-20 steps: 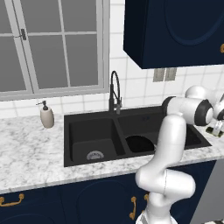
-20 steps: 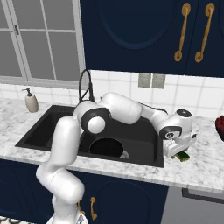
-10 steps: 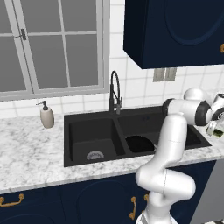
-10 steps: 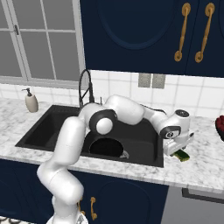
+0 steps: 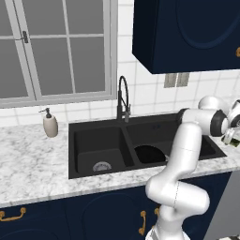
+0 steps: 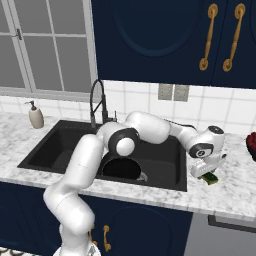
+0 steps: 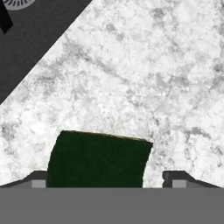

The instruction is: Pick the pan and sponge and place them into the sink. Then turn on the water.

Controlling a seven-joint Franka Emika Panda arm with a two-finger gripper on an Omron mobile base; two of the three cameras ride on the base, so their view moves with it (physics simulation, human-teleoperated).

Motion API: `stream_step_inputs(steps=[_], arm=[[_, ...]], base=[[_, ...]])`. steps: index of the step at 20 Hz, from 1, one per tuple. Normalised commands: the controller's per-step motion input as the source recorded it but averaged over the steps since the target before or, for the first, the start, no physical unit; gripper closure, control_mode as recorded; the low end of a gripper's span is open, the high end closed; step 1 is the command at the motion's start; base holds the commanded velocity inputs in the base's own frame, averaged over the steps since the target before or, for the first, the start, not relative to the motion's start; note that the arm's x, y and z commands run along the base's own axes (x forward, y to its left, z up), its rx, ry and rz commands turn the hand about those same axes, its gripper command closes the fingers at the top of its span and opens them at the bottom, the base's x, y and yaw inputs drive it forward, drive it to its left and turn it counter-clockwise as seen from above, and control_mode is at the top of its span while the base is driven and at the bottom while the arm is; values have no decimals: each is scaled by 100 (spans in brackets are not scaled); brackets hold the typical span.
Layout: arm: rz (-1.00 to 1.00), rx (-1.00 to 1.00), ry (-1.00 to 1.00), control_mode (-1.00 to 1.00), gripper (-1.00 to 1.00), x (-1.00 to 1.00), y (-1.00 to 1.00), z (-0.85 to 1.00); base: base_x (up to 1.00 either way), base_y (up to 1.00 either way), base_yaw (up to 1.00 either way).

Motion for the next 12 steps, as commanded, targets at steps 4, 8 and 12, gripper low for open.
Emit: stream_step_inputs(steps=[4,8,12], arm=[[-7,0,0,-100,100,-78,-8,-61],[-3,-2,-9,-100,100,-100,1,-24],[19,-6,-23,-100,100,-79,45,0]], base=[[0,0,0],[0,0,0],[0,0,0]])
